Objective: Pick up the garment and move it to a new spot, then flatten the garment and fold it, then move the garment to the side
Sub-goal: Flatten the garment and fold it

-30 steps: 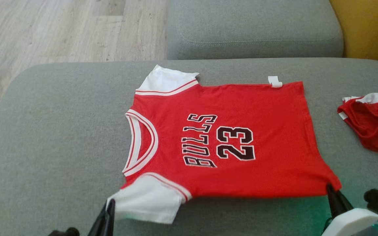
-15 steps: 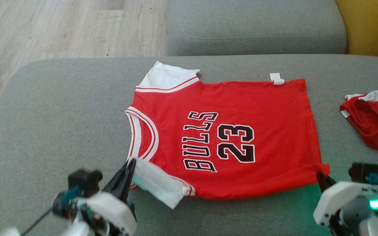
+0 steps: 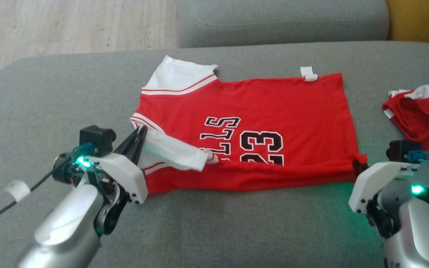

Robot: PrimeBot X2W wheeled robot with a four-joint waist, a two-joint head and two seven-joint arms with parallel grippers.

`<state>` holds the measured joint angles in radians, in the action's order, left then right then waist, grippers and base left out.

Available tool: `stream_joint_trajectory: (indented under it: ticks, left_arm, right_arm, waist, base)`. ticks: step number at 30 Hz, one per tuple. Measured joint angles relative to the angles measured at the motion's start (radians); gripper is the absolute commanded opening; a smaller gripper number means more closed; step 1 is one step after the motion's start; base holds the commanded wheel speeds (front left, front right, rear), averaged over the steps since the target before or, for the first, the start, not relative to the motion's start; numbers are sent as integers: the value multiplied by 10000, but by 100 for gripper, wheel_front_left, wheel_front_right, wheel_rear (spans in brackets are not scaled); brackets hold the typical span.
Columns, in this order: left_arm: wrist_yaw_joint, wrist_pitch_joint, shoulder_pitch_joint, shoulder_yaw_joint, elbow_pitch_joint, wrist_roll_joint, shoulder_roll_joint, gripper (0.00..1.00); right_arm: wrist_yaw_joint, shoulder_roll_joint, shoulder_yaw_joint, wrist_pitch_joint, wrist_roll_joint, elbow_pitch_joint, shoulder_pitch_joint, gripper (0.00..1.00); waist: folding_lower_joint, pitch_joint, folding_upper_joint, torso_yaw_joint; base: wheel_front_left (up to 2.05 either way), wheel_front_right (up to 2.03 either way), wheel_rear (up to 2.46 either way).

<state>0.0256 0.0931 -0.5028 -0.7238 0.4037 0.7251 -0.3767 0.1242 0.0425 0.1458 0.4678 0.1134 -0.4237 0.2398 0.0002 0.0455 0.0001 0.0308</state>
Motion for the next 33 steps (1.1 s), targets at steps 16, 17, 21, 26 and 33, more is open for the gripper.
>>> stream_joint_trajectory:
  ticks: [16,17,21,26,33]
  left_arm:
    - [-644,-1124,-1145,-38,1885,-222,531,0]
    - [-706,-1200,-1165,-40,1996,-222,568,0]
    - [-884,-1802,-1202,-42,2259,-226,723,100]
    - [-980,-2470,-1270,42,2393,-205,826,100]
    - [-1003,-3020,-899,449,1870,178,798,100]
  right_arm:
    - [0,10,-25,-859,113,-1567,1175,20]
    - [0,12,-38,-972,115,-1626,1223,41]
    - [0,13,-82,-1365,146,-1791,1304,100]
    - [0,19,-31,-1956,412,-1870,1372,100]
    - [0,23,71,-2964,759,-1057,945,100]
  waist:
    - [-1,474,0,-313]
    - [-1,474,0,-325]
    - [-1,433,0,-368]
    - [-1,272,0,-346]
    - [-2,-105,0,-217]
  base:
    - [0,0,0]
    - [0,0,0]
    - [0,0,0]
    - [0,0,0]
    - [0,0,0]
